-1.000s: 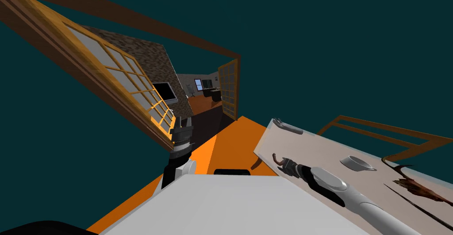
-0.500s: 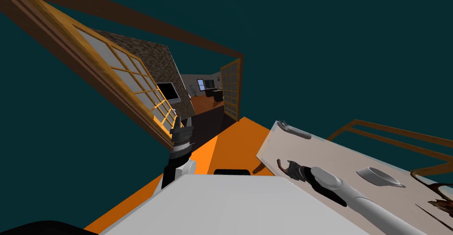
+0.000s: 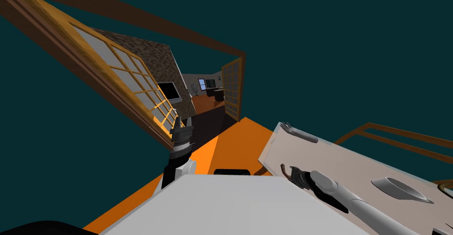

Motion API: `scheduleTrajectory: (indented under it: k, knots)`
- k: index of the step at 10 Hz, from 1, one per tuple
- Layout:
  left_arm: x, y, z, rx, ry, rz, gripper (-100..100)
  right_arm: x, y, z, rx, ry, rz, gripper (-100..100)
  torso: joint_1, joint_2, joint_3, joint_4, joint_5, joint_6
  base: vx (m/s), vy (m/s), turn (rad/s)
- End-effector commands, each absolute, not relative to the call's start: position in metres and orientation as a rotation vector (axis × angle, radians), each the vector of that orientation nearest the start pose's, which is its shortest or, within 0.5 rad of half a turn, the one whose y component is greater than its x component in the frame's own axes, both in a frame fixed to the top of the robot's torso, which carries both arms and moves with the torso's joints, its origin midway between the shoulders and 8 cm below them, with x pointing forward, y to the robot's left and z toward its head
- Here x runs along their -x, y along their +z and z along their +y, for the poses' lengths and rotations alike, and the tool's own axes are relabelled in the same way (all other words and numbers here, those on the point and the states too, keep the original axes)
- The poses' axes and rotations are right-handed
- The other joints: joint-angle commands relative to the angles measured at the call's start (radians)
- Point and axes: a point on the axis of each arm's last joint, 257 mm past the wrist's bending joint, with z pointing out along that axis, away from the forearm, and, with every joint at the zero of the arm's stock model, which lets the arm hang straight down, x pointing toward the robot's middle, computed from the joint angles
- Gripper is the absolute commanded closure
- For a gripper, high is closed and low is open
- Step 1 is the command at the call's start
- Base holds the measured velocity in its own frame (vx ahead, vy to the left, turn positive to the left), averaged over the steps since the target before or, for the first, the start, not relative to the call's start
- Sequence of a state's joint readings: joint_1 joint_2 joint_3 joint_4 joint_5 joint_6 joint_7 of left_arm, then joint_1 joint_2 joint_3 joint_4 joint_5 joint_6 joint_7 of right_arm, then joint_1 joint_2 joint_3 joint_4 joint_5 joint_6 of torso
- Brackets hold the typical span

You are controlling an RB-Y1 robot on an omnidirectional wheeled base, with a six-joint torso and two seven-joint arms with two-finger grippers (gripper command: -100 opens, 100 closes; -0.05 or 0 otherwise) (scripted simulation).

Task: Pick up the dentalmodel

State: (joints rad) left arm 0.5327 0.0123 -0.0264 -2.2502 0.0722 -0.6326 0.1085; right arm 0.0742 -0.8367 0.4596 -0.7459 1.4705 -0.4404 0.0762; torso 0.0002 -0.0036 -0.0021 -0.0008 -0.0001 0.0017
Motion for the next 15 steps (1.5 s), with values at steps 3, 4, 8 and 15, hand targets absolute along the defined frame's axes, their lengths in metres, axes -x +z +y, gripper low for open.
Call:
scheduleTrajectory:
  k: [3,4,8,15]
  knots:
    - [-0.324,0.025,0.281,0.677,-1.476,0.493,0,-0.204,-0.570,-0.528,1.051,-0.224,2.639,-100,0.000,0.002,0.001,0.000,0.000,0.000,0.012,-0.014,0.022]
    - [-0.324,0.025,0.281,0.677,-1.476,0.493,0,-0.203,-0.573,-0.526,1.049,-0.225,2.639,-100,-0.002,0.001,0.001,0.000,0.000,0.000,0.033,-0.072,0.050]
    - [-0.324,0.025,0.281,0.677,-1.476,0.493,0,-0.201,-0.576,-0.522,1.045,-0.221,2.642,100,-0.001,0.002,0.001,0.001,0.000,0.000,0.017,-0.026,0.018]
    - [-0.324,0.025,0.281,0.677,-1.476,0.493,0,-0.209,-0.564,-0.534,1.058,-0.228,2.635,100,0.004,0.005,0.003,0.001,0.002,0.001,-0.013,0.020,-0.025]
